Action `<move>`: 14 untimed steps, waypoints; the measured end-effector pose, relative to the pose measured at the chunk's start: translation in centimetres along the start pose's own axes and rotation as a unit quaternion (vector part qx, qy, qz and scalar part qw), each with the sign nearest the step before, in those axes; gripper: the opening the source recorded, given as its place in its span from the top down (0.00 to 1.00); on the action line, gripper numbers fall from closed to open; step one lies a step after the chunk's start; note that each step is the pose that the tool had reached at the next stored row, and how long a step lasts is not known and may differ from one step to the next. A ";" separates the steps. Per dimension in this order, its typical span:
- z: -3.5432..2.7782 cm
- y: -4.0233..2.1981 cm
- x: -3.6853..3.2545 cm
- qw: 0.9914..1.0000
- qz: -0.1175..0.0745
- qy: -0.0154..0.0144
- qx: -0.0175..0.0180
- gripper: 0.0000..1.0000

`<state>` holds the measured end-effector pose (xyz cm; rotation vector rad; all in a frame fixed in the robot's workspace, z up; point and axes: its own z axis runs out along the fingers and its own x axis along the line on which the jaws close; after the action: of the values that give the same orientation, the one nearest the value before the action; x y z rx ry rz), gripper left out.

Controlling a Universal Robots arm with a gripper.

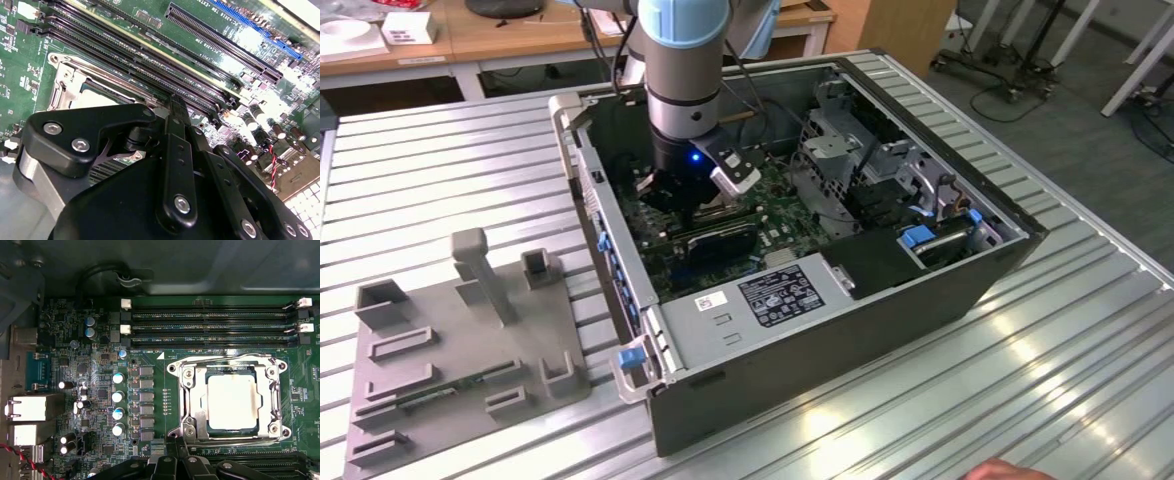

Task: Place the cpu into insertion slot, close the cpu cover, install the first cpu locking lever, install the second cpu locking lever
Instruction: 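Install the second cpu locking lever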

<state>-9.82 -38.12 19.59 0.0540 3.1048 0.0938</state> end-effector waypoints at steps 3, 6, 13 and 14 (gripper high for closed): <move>0.00 0.00 0.03 1.000 0.000 0.000 0.000 0.89; 0.00 0.00 0.10 1.000 0.000 0.000 0.000 0.89; 0.00 0.04 0.29 1.000 0.000 0.000 0.000 0.89; 0.00 0.05 0.30 1.000 0.000 0.000 0.000 0.89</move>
<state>-10.11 -38.06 19.58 0.0539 3.1049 0.0939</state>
